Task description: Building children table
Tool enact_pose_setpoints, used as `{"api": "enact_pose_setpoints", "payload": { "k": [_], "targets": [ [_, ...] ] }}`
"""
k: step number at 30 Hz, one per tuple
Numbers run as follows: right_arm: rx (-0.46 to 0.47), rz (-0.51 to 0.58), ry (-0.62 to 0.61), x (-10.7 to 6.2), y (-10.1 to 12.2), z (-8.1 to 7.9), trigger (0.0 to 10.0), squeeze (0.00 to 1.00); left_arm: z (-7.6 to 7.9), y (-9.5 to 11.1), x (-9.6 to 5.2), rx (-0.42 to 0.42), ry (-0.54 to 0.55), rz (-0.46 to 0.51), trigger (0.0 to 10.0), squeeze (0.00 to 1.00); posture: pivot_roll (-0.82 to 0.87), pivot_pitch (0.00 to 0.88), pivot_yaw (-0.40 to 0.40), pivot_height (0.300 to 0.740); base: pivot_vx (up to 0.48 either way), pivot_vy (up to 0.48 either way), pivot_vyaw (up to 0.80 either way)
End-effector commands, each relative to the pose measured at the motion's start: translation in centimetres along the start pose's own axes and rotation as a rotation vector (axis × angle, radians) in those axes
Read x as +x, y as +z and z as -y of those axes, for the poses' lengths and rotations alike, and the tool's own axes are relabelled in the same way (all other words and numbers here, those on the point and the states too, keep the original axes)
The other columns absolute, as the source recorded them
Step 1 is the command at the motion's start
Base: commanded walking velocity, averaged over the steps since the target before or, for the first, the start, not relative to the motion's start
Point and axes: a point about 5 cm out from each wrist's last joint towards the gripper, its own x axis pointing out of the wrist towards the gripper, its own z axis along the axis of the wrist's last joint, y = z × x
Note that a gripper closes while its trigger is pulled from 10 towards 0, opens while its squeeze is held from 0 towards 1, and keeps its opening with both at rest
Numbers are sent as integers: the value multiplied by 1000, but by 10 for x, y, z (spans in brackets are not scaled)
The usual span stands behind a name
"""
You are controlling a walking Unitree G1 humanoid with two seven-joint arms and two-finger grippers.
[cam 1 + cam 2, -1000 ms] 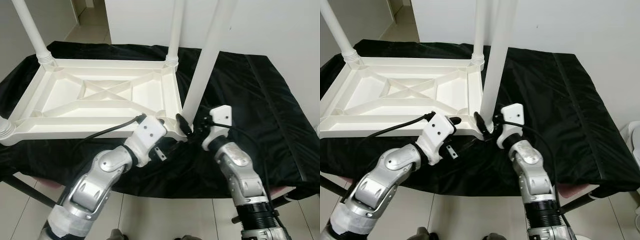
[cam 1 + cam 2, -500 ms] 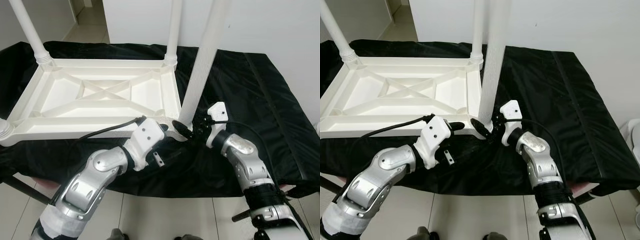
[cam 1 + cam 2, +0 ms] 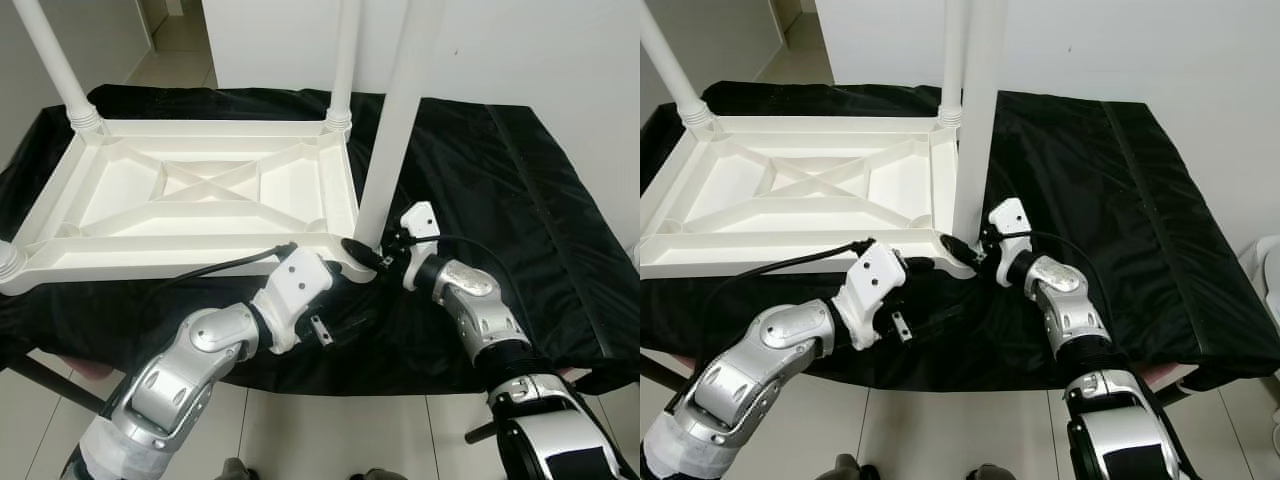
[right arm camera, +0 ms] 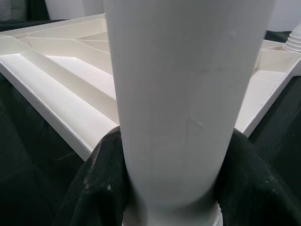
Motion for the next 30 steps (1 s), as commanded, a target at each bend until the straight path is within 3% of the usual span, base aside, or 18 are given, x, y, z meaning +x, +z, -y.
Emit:
{"api": "enact_pose_setpoints", "payload": {
  "k": [1, 2, 3, 6, 10, 15, 16, 19, 21, 24, 30],
  "targets": [
    [30, -35, -1, -3, -11, -3, 157, 0, 6, -1, -3, -1, -56, -9, 10000, 0, -79, 74, 10, 740, 0, 0, 0],
    [30, -35, -1, -3, -11, -3, 157, 0, 6, -1, -3, -1, -56, -9, 10000, 0, -79, 74, 10, 740, 0, 0, 0],
    [41, -33, -6, -4, -13, -3, 10000, 0, 6, -1, -4, -3, -47, -11, 10000, 0, -75, 73, 2, 740, 0, 0, 0],
    [52, -33, -21, -6, -15, -5, 10000, 0, 6, -2, -5, -11, -31, -12, 10000, 0, -73, 76, -6, 740, 0, 0, 0],
    [65, -40, -238, -3, -17, -11, 10000, 0, 4, -4, -4, -25, 56, -7, 10000, 0, -78, 82, -17, 740, 0, 0, 0],
    [121, -9, -363, 1, -12, -20, 10000, 0, -1, -5, -4, -35, 95, -8, 10000, 0, -88, 86, -17, 740, 0, 0, 0],
    [169, -18, -510, 2, -11, -27, 10000, 0, -2, -6, -3, -22, 109, -12, 10000, 0, -95, 88, -17, 740, 0, 0, 0],
    [189, -24, -567, 1, -12, -28, 10000, 0, -2, -6, -3, -18, 111, -13, 10000, 0, -95, 88, -17, 740, 0, 0, 0],
    [224, -20, -717, -1, -13, -35, 10000, 0, -2, -7, -3, -11, 121, -17, 10000, 0, -105, 88, -18, 740, 0, 0, 0],
    [235, -1, -800, 0, -10, -45, 10000, 0, -4, -8, -2, -1, 137, -22, 10000, 0, -103, 90, -18, 740, 0, 0, 0],
    [237, 63, -764, 1, 1, -50, 10000, 0, -6, -8, -2, 0, 154, -23, 10000, 0, -111, 89, -17, 740, 0, 0, 0]
  ]
}}
